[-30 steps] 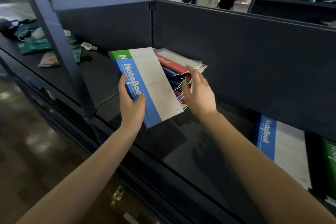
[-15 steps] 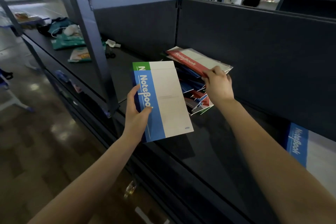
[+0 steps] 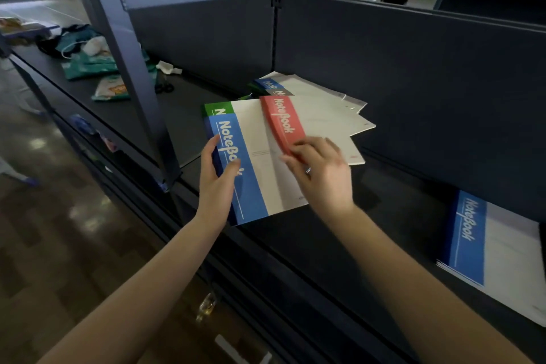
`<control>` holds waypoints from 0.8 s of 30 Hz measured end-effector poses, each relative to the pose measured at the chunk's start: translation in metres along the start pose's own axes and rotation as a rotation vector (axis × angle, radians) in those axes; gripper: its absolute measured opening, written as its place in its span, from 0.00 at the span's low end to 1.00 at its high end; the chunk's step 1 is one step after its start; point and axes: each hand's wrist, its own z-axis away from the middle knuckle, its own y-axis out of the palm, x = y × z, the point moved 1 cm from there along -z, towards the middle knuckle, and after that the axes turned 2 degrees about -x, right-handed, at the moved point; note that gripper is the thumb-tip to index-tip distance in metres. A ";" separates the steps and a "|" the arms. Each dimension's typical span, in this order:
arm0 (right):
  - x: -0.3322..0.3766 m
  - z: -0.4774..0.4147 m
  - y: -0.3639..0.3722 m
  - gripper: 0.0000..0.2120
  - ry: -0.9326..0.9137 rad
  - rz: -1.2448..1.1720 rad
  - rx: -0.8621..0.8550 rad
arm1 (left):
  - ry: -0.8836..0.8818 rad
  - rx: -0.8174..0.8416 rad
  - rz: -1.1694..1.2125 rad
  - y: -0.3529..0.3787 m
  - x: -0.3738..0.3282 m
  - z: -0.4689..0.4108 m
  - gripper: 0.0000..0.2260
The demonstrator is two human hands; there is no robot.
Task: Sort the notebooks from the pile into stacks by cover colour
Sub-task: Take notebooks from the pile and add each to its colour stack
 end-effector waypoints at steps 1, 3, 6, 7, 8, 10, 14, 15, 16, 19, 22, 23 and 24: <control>0.006 0.006 0.001 0.20 -0.034 -0.002 -0.005 | -0.008 0.003 0.012 0.002 0.000 -0.001 0.16; 0.015 0.017 0.007 0.21 -0.087 -0.012 0.023 | -0.013 0.020 0.037 0.007 0.000 0.001 0.13; 0.024 0.033 0.020 0.19 -0.156 0.001 0.138 | -0.025 0.031 0.039 0.011 0.003 0.004 0.14; 0.025 0.040 0.024 0.19 -0.174 0.010 0.178 | -0.024 0.025 0.015 0.010 0.005 0.004 0.17; 0.024 0.044 0.028 0.19 -0.180 0.011 0.218 | -0.012 0.018 -0.026 0.009 0.006 0.004 0.20; 0.021 0.049 0.030 0.19 -0.160 0.007 0.273 | 0.016 0.025 -0.108 0.005 0.009 0.004 0.24; 0.009 0.046 0.029 0.18 -0.017 0.045 0.202 | 0.002 0.020 -0.094 -0.004 0.009 0.006 0.24; 0.004 0.043 0.028 0.19 0.051 0.068 0.204 | -0.005 0.013 -0.093 -0.006 0.009 0.007 0.24; -0.002 0.040 0.027 0.20 0.137 0.072 0.224 | -0.012 0.007 -0.091 -0.008 0.009 0.008 0.24; -0.022 0.024 0.021 0.25 0.330 0.009 0.224 | -0.038 -0.027 -0.076 -0.014 0.010 0.008 0.25; -0.040 0.003 0.015 0.22 0.360 0.048 0.312 | -0.050 -0.052 -0.059 -0.018 0.010 0.007 0.24; -0.045 -0.003 0.014 0.21 0.367 0.075 0.356 | -0.057 -0.051 -0.049 -0.019 0.011 0.008 0.23; -0.048 -0.009 0.012 0.21 0.378 0.098 0.375 | -0.063 -0.046 -0.038 -0.020 0.012 0.009 0.23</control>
